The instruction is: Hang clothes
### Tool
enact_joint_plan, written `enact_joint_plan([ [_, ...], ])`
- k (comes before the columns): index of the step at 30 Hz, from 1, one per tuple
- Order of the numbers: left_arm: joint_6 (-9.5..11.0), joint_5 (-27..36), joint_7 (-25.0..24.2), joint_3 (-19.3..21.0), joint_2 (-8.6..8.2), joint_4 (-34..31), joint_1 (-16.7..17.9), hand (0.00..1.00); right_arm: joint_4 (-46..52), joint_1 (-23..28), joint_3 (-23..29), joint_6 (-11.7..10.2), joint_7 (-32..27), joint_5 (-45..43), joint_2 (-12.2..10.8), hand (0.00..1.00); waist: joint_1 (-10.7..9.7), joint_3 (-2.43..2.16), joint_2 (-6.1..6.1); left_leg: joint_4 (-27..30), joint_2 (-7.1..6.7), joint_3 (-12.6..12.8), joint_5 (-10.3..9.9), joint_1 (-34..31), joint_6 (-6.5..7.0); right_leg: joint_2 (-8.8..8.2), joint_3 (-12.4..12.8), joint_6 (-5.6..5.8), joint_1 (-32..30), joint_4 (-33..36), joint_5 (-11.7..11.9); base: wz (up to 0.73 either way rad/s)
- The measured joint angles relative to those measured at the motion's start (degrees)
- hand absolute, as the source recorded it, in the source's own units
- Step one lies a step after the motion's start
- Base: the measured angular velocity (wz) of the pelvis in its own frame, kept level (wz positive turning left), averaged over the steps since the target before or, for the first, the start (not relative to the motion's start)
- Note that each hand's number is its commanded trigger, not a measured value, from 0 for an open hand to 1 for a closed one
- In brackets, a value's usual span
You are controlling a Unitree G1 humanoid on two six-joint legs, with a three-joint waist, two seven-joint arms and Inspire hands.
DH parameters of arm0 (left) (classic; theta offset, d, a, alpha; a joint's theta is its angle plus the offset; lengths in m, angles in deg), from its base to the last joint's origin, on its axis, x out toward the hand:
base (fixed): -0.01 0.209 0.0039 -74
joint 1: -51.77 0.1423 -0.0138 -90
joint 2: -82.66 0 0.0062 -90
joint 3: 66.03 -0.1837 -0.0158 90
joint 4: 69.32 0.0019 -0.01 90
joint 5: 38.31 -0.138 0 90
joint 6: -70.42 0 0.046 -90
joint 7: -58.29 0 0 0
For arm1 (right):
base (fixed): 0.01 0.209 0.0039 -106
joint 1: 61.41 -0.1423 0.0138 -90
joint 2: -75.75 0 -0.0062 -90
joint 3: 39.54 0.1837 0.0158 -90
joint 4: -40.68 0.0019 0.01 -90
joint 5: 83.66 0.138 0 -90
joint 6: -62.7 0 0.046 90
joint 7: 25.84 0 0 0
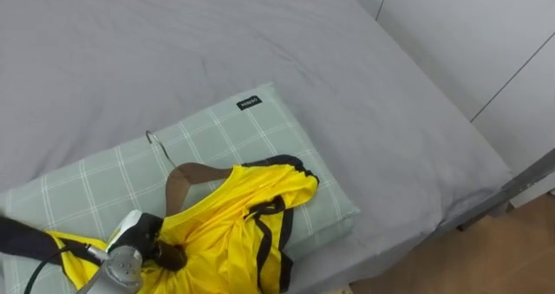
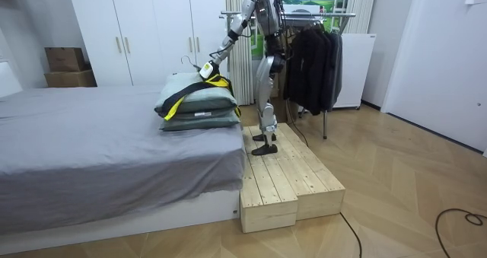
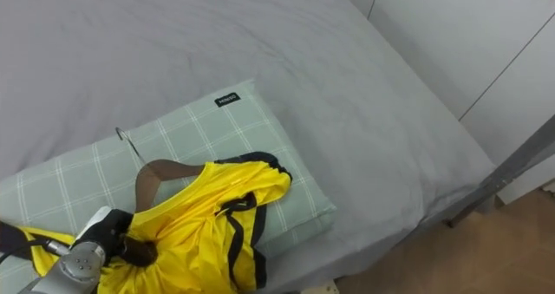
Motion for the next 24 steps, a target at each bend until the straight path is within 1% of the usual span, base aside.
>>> enact_joint_plan([
  [7, 0.1, 0.3, 0.1, -0.2, -0.04, 0.0, 0.0, 1.00, 0.0, 0.0, -0.1, 0.0, -0.3, 0.3, 0.0, 0.00, 0.0, 0.04, 0.18, -0.1, -0.04, -0.1, 0.0, 0.0, 0.00, 0.01, 0.0, 0.00, 0.2, -0.1, 0.0, 0.00],
  [9, 0.1, 2.2, 0.4, -0.4, -0.35, 0.0, 0.0, 1.00, 0.0, 0.0, -0.1, -0.1, -0.7, 0.7, 0.0, 0.00, 0.0, 0.13, 0.52, -0.4, -0.12, -0.3, 0.0, 0.1, 0.00, 0.03, -0.1, 0.06, 0.4, -0.3, 0.0, 0.03],
  [11, 0.2, 2.2, 0.4, -0.5, -0.50, 0.1, 0.2, 1.00, 0.0, 0.0, -0.1, -0.6, -0.8, 1.1, -0.1, 0.00, 0.0, 0.23, 0.72, -0.6, -0.18, -0.3, 0.0, 0.6, 0.00, 0.01, 0.0, 0.06, 1.0, -0.4, 0.0, 0.00],
  [13, 0.2, 2.5, 0.8, -0.6, -0.51, 0.1, 0.2, 1.00, 0.1, -0.1, -0.1, -0.7, -0.8, 1.2, -0.1, 0.00, -0.1, 0.18, 0.92, -0.7, -0.17, -0.3, 0.0, 0.8, 0.00, 0.02, -0.1, 0.07, 1.3, -0.8, 0.0, 0.00],
  [14, 0.2, 3.9, 1.3, -1.0, -0.56, 0.1, 0.2, 1.00, 0.1, -0.2, -0.1, -0.8, -0.8, 1.3, -0.1, 0.00, 0.0, 0.21, 1.00, -0.8, -0.16, -0.2, 0.0, 1.0, 0.00, 0.04, -0.1, 0.11, 1.6, -1.0, 0.1, 0.00],
  [16, 0.3, 5.0, 1.4, -1.2, -0.59, 0.1, 0.4, 1.00, 0.1, -0.2, -0.1, -1.3, -0.9, 2.7, -0.1, 0.00, 0.0, 0.23, 1.03, -1.0, -0.17, -0.1, 0.0, 1.8, -0.01, 0.02, -0.3, 0.11, 2.4, -1.2, 0.1, 0.05],
  [18, 0.6, 6.9, 1.4, -1.3, -0.63, -0.2, 0.5, 1.00, 0.2, -0.1, -0.1, -2.4, -0.9, 5.2, -0.1, 0.00, 0.1, 0.20, 1.10, -1.9, -0.20, -0.1, 0.0, 3.2, -0.05, 0.04, -0.7, 0.11, 4.0, -2.5, 0.1, 0.07],
  [20, 0.8, 7.9, 1.4, -1.2, -0.62, -0.8, 0.5, 1.00, 0.3, 0.0, 0.0, -3.0, -0.9, 6.5, -0.1, 0.00, 0.4, 0.14, 1.19, -2.7, -0.26, -0.1, 0.1, 4.1, -0.13, 0.06, -0.8, 0.12, 5.0, -3.3, 0.2, 0.02],
  [22, 0.8, 9.0, 1.4, -1.0, -0.65, -2.7, 0.5, 1.00, 1.5, 0.7, 0.0, -3.5, -0.7, 7.9, -0.1, 0.00, 1.0, 0.09, 1.28, -2.7, -0.23, -0.1, 0.1, 4.7, -0.14, 0.08, -1.1, 0.14, 5.9, -4.0, 0.3, 0.05],
  [24, 1.1, 9.0, 1.4, -1.0, -0.67, -6.1, 0.6, 1.00, 1.8, 1.4, 0.5, -4.3, -0.1, 8.7, -0.1, 0.00, 1.7, 0.00, 1.35, -2.6, -0.25, -0.3, 0.1, 6.0, -0.22, 0.01, -1.5, 0.13, 7.9, -4.6, 0.4, 0.11],
])
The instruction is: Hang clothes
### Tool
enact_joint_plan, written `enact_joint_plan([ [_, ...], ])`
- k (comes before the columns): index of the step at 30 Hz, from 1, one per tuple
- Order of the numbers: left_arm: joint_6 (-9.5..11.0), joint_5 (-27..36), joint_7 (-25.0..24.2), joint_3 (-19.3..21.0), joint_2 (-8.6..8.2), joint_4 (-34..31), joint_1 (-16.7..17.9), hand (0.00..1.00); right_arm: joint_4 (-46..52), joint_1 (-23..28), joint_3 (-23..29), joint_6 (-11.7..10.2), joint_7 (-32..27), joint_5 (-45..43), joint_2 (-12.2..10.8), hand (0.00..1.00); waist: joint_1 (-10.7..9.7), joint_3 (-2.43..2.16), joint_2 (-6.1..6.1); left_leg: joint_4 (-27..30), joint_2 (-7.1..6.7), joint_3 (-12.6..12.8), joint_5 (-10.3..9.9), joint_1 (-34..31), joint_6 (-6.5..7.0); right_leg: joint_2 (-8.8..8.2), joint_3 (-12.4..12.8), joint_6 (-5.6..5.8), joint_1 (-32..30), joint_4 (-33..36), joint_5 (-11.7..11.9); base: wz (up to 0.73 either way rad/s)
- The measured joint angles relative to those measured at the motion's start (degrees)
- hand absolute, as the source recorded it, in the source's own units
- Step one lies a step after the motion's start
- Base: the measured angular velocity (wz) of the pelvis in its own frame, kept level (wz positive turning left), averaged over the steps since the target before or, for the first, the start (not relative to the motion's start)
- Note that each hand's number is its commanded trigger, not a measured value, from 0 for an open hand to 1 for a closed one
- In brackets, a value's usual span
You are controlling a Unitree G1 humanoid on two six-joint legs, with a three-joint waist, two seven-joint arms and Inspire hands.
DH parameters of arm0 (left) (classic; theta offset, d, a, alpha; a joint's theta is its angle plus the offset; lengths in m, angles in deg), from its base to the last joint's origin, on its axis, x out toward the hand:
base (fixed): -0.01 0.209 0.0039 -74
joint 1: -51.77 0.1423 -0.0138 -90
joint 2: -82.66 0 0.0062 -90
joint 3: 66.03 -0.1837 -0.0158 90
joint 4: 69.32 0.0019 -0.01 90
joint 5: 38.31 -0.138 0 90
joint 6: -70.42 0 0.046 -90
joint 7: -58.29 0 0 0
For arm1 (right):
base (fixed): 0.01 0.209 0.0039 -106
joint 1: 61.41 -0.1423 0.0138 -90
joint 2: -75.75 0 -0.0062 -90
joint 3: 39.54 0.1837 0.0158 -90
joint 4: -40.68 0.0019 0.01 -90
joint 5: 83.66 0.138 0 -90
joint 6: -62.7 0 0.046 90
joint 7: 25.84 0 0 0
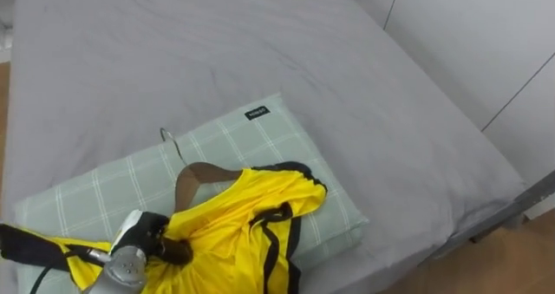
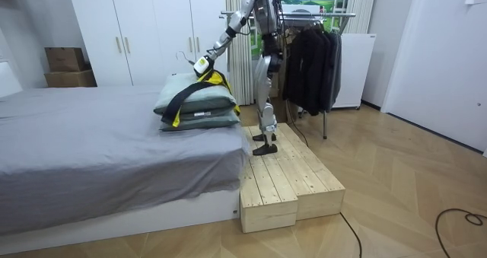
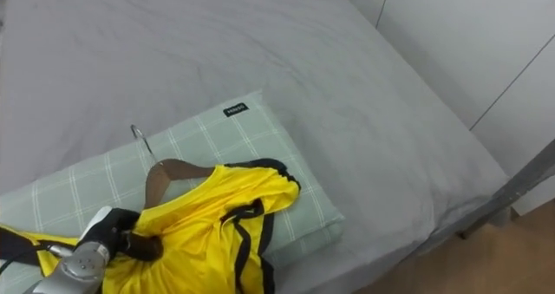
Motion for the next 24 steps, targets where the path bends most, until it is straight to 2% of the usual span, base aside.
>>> enact_joint_plan([
  [2, 0.7, 0.0, 0.1, 0.8, -0.03, -3.4, 0.8, 1.00, 0.1, 0.4, 0.9, -0.1, 0.5, 0.0, 0.1, 0.00, 0.7, -0.32, 0.34, 0.0, -0.08, -0.1, 0.0, 0.9, 0.00, -0.04, -0.1, 0.02, 1.4, -0.9, 0.0, 0.02],
  [4, 1.9, 0.0, 0.1, 1.2, 0.01, -5.4, 1.3, 1.00, 0.1, 1.0, 1.6, -0.2, 0.7, 0.0, 0.1, 0.00, 1.4, -0.38, 0.38, -0.2, -0.11, -0.1, -0.1, 2.5, -0.13, -0.05, -0.2, 0.04, 3.3, -1.8, 0.0, 0.02],
  [6, 2.2, 0.0, 0.1, 1.2, 0.22, -8.4, 3.1, 1.00, 0.2, 1.9, 2.5, -0.5, 0.7, 0.2, 0.1, 0.00, 1.7, -1.09, 0.68, -0.4, -0.09, -0.1, -0.3, 4.2, -0.43, 0.00, -0.7, 0.04, 5.6, -3.0, 0.0, 0.08],
  [7, 2.2, 0.0, 0.1, 1.2, 0.25, -9.3, 3.7, 1.00, 0.2, 2.2, 3.0, -0.5, 0.7, 0.2, 0.1, 0.00, 1.7, -1.29, 0.77, -0.7, -0.11, -0.1, -0.3, 4.7, -0.44, 0.02, -0.8, 0.04, 6.3, -3.4, 0.0, 0.07],
  [10, 2.1, -0.1, 0.1, 1.2, 0.41, -14.5, 6.4, 1.00, 0.4, 3.2, 4.0, -0.5, 0.8, 0.2, 0.1, 0.00, 2.4, -1.59, 1.01, -1.3, -0.17, -0.4, -0.4, 7.5, -0.67, -0.02, -0.7, 0.05, 9.2, -4.2, 0.0, 0.00],
  [13, 2.3, -1.4, 0.1, 2.3, 0.69, -19.0, 6.6, 1.00, 0.4, 4.3, 7.0, -0.7, 2.1, -1.0, 0.3, 0.00, 3.1, -1.88, 1.35, -2.2, -0.29, -0.6, -0.5, 9.8, -0.74, -0.02, -1.1, 0.05, 11.4, -4.8, 0.0, 0.05],
  [14, 2.8, -1.3, 0.1, 3.3, 1.10, -20.1, 6.9, 1.00, 0.4, 4.7, 8.2, -0.7, 2.6, -1.4, 0.3, 0.00, 3.1, -2.18, 1.64, -2.4, -0.38, -0.8, -0.5, 10.5, -0.77, 0.07, -1.3, 0.07, 12.3, -5.3, 0.0, 0.00],
  [15, 3.5, -1.1, 0.3, 3.7, 1.47, -20.4, 7.0, 1.00, 0.4, 5.1, 8.4, -0.7, 2.6, -2.0, 0.5, 0.00, 3.2, -2.28, 1.80, -2.9, -0.50, -0.6, -0.5, 11.9, -0.78, 0.07, -1.2, 0.09, 13.3, -5.5, 0.0, 0.00],
  [17, 3.6, -1.0, 0.9, 3.8, 1.79, -20.9, 7.2, 1.00, 0.4, 5.6, 8.6, -0.7, 2.5, -2.1, 0.8, 0.00, 3.1, -2.52, 2.06, -3.6, -0.64, -0.5, -0.6, 13.6, -0.87, 0.03, -1.1, 0.26, 14.5, -5.6, -0.2, -0.02],
  [21, 3.9, -1.5, 2.3, 3.8, 2.49, -23.2, 7.9, 1.00, 0.5, 5.6, 10.2, -0.7, 1.4, -5.2, 0.8, 0.00, 3.2, -2.64, 2.20, -4.9, -0.86, -0.8, -0.6, 15.6, -0.86, 0.11, -1.1, 0.31, 16.1, -5.8, -0.2, 0.00],
  [24, 4.4, -2.2, 2.5, 4.0, 3.30, -28.5, 11.8, 1.00, 2.1, 6.4, 12.7, -0.6, -1.0, -12.8, 0.9, 0.00, 3.5, -2.67, 2.21, -5.1, -0.92, -0.9, -0.6, 15.9, -0.86, 0.25, -1.0, 0.30, 16.3, -6.3, -0.2, 0.00],
])
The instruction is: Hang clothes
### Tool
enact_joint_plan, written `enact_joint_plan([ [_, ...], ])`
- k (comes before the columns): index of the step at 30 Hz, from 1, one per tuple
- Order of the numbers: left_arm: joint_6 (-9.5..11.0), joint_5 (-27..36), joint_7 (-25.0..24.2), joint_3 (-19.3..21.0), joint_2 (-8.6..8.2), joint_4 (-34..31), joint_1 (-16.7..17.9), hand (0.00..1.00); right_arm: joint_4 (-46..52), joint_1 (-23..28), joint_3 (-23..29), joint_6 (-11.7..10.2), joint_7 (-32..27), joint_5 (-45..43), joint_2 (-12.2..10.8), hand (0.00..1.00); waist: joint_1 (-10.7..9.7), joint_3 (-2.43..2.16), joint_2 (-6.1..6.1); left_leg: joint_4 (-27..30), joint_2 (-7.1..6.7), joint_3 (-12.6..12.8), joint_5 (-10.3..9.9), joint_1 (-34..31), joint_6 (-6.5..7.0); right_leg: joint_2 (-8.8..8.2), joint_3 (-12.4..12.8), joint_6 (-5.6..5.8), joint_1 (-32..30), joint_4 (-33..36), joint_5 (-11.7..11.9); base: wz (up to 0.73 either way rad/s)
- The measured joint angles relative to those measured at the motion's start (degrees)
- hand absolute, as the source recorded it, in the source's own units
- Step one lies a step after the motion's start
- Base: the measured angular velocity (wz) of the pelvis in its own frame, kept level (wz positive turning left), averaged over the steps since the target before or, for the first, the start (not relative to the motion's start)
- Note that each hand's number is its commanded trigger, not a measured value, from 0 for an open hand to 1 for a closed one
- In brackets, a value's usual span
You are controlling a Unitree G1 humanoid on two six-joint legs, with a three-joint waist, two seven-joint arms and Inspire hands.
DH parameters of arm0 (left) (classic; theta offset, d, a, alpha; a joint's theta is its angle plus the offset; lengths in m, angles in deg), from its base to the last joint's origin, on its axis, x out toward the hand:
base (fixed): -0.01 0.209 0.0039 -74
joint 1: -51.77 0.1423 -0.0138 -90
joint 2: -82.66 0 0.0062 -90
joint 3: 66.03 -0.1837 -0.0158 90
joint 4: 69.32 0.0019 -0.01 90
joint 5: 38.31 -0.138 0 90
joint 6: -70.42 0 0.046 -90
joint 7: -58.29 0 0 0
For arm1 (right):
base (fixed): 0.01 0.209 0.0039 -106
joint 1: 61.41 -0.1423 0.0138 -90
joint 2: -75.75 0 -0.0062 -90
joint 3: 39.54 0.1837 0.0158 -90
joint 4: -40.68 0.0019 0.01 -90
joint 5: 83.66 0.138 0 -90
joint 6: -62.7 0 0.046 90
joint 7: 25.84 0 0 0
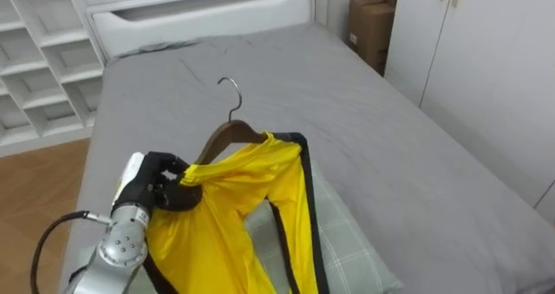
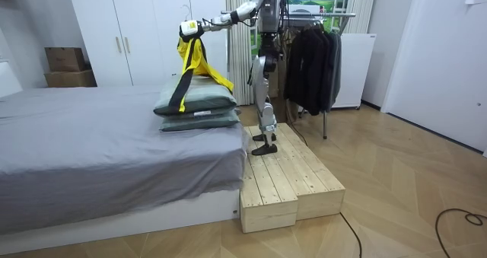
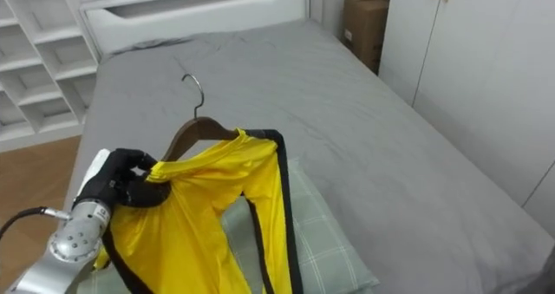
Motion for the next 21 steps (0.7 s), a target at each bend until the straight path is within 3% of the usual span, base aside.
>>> enact_joint_plan([
  [3, 0.0, 0.0, 0.0, 0.0, 0.18, -1.7, 1.5, 1.00, 1.6, 0.3, 2.0, 0.1, -3.3, -6.7, 0.6, 0.00, 1.1, -0.03, -0.35, 0.0, -0.04, 0.0, 0.0, 0.1, -0.02, 0.09, 0.2, -0.04, 0.0, 0.2, 0.0, 0.00],
  [7, 0.0, 1.3, 1.0, -0.1, 0.67, -1.7, 2.4, 1.00, 6.8, 0.0, 2.1, 0.0, -7.5, -13.9, 2.4, 0.00, 1.2, -0.11, -0.97, -0.1, -0.35, -0.1, 0.0, 0.8, -0.02, 0.00, 0.0, -0.05, 0.8, 0.1, 0.0, 0.00],
  [8, 0.0, 1.6, 1.1, -0.1, 0.78, -1.7, 2.6, 1.00, 9.6, 0.0, 2.1, 0.1, -7.9, -17.1, 3.2, 0.00, 1.4, -0.28, -1.39, -0.1, -0.38, -0.1, 0.0, 0.8, -0.02, -0.04, 0.0, -0.02, 0.7, 0.4, 0.0, 0.00],
  [11, 0.1, 1.1, 1.1, -0.1, 1.39, -1.7, 2.9, 1.00, 18.4, -0.2, 3.5, 0.0, -9.3, -25.9, 4.4, 0.00, 1.8, -0.24, -3.11, -0.1, -0.40, -0.1, 0.0, 0.9, -0.02, -0.01, 0.1, 0.02, 0.7, 0.5, -0.1, 0.00],
  [14, 0.1, -1.1, 1.1, 0.0, 1.47, -2.4, 3.6, 1.00, 26.7, 0.2, 6.5, -0.6, -10.7, -32.8, 4.5, 0.00, 2.3, -0.72, -4.51, -0.1, -0.44, -0.3, 0.0, 0.8, -0.02, 0.00, 0.1, 0.00, 1.1, -0.2, 0.1, 0.02],
  [21, 0.0, -1.1, 1.1, -0.8, 1.85, -8.5, 4.5, 1.00, 47.9, 0.1, 5.9, -1.2, -13.0, -45.1, 5.6, 0.00, 4.2, -0.36, -5.09, -0.3, -0.14, -0.1, 0.0, 1.1, -0.01, -0.27, -0.2, 0.19, 1.1, -0.2, 0.2, -0.02],
])
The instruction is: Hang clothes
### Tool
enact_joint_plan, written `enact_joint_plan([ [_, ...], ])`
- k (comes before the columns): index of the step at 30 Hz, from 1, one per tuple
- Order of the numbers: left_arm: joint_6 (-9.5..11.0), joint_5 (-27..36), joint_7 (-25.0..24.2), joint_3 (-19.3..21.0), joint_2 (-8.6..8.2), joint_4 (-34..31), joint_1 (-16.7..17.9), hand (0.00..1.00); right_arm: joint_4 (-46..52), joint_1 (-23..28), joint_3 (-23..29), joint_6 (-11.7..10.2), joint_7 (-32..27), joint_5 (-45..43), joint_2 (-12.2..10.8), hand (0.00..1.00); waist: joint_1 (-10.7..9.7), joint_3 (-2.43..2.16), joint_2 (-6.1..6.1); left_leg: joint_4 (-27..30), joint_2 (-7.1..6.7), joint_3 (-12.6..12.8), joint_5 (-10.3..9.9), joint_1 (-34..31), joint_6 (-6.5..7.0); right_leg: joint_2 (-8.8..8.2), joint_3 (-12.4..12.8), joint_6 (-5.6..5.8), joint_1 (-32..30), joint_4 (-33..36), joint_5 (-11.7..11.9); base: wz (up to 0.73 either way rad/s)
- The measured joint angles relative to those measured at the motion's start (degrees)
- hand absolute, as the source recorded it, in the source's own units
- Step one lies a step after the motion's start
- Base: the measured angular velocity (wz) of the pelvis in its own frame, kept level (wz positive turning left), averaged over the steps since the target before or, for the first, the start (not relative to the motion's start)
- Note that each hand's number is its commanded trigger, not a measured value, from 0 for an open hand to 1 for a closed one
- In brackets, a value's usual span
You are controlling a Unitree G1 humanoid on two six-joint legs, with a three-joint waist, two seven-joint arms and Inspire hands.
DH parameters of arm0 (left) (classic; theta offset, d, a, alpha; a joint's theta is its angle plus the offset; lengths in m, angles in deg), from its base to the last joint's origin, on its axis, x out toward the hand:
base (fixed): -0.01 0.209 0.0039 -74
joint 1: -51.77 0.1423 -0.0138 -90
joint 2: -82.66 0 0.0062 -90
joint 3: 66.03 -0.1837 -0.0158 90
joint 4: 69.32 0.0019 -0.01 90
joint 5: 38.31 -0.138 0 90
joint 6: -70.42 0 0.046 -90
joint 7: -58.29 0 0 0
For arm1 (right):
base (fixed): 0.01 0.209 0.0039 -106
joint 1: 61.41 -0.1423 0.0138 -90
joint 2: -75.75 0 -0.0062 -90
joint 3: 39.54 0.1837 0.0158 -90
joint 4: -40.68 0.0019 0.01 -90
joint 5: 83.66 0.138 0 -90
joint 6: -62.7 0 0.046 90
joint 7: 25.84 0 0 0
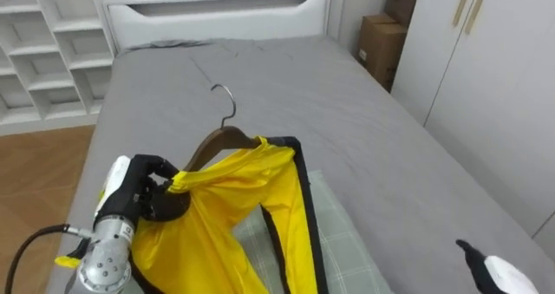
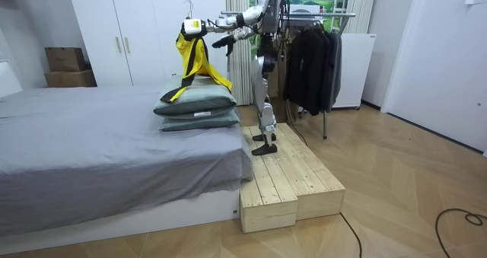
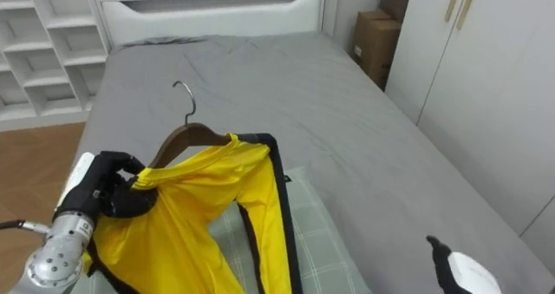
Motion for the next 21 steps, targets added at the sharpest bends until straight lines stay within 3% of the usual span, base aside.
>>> enact_joint_plan([
  [3, -0.2, 0.1, -0.1, 0.0, -0.01, -1.0, 0.1, 1.00, 5.7, -0.2, -0.6, 0.2, 0.4, -0.4, 0.4, 0.00, 0.2, 0.05, 0.07, -0.5, 0.02, 0.0, 0.0, -0.2, -0.01, 0.07, -0.1, 0.00, -0.3, 0.1, 0.0, 0.02],
  [7, -0.2, 0.3, -0.2, -0.3, -0.01, -2.7, 0.2, 1.00, 13.0, -0.6, -2.0, 0.1, 0.7, -1.7, 2.7, 0.00, 1.0, 0.26, 0.21, -0.5, 0.09, 0.5, 0.0, -0.1, -0.01, 0.14, 0.6, -0.01, -0.1, 0.1, 0.0, -0.07],
  [9, -0.2, 0.3, -0.5, -0.3, -0.01, -5.1, 0.2, 1.00, 15.9, -2.0, -2.1, -0.1, 0.7, -2.5, 3.8, 0.00, 1.4, 0.83, 0.21, -0.6, 0.12, 0.8, 0.0, -0.1, -0.01, 0.20, 0.8, -0.02, -0.3, 0.1, 0.1, -0.08],
  [15, -0.2, 0.1, -1.8, -0.7, 0.01, -6.7, 0.2, 1.00, 19.4, -5.2, -4.4, -0.1, 0.5, -3.2, 6.6, 0.00, 2.7, 0.98, 0.41, -1.2, 0.16, 1.1, -0.1, 0.4, -0.12, 0.46, 1.6, -0.03, -0.3, 0.0, 0.1, -0.05],
  [21, -0.2, 0.0, -2.6, -1.3, 0.02, -9.9, 0.9, 1.00, 20.8, -5.2, -4.7, -0.2, 0.2, -3.4, 6.9, 0.00, 4.1, 1.01, 0.45, -1.2, 0.13, 1.1, -0.1, 0.5, -0.12, 0.35, 1.3, -0.01, -0.3, -0.1, 0.1, 0.00],
])
